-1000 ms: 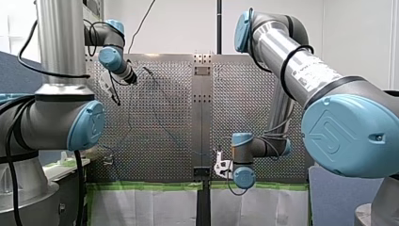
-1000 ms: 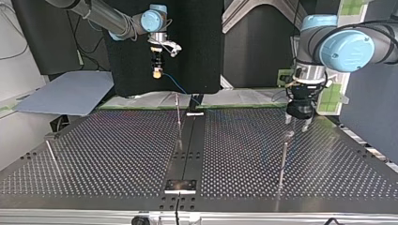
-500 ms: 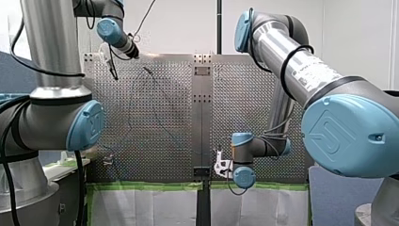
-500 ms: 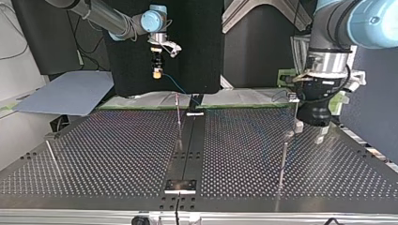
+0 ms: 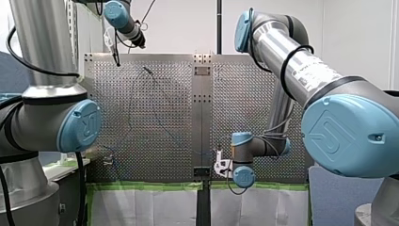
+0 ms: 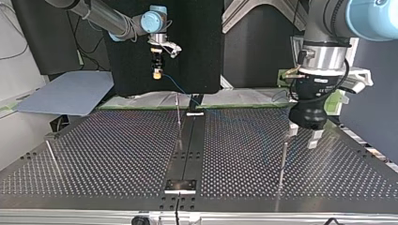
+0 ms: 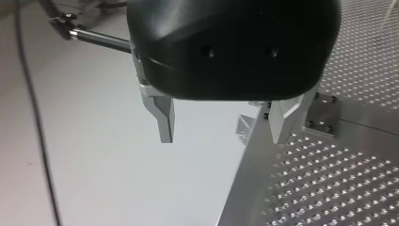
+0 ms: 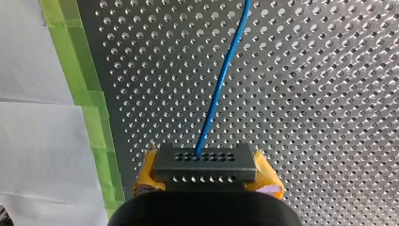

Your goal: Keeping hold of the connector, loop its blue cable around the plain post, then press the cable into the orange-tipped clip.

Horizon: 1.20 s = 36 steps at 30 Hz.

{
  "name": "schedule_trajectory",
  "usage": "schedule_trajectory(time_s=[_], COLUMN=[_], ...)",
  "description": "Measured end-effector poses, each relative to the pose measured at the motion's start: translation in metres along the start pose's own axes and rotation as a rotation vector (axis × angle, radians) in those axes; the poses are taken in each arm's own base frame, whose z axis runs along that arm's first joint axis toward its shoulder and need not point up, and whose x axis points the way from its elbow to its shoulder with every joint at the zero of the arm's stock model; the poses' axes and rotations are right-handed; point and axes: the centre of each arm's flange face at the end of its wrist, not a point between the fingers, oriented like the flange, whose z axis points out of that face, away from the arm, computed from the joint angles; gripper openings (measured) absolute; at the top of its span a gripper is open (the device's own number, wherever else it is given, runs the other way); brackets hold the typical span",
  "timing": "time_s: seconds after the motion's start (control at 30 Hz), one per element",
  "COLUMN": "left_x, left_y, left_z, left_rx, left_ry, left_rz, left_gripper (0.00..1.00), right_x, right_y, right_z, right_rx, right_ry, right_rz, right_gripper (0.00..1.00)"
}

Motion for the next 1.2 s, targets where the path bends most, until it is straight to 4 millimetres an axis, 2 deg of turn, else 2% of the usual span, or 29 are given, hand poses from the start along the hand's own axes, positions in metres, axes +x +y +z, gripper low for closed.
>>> schedule_trajectory(time_s=[0.3,0.43,0.83,1.2], left_x=[0.008,0.013,0.052,0.054], left_y=[-0.029,-0.035,-0.022,-0.016], left_z=[0.010,0.016,0.034,0.033], left_rx=[0.007,-0.007,-0.094,-0.138], left_ry=[0.082,0.116,0.279,0.301], left_rz=[0.094,0.125,0.168,0.184], left_gripper=[1.00,1.00,1.00,1.00], right_x=[0.000,-0.001,-0.001,-0.001], right_y=[0.000,0.000,-0.001,-0.001], right_z=[0.000,-0.001,-0.001,-0.002], right_rx=[0.000,0.001,0.002,0.002], right_ry=[-0.003,-0.006,-0.007,-0.009], right_rz=[-0.002,-0.003,-0.002,-0.004], right_gripper=[0.00,0.00,0.00,0.00])
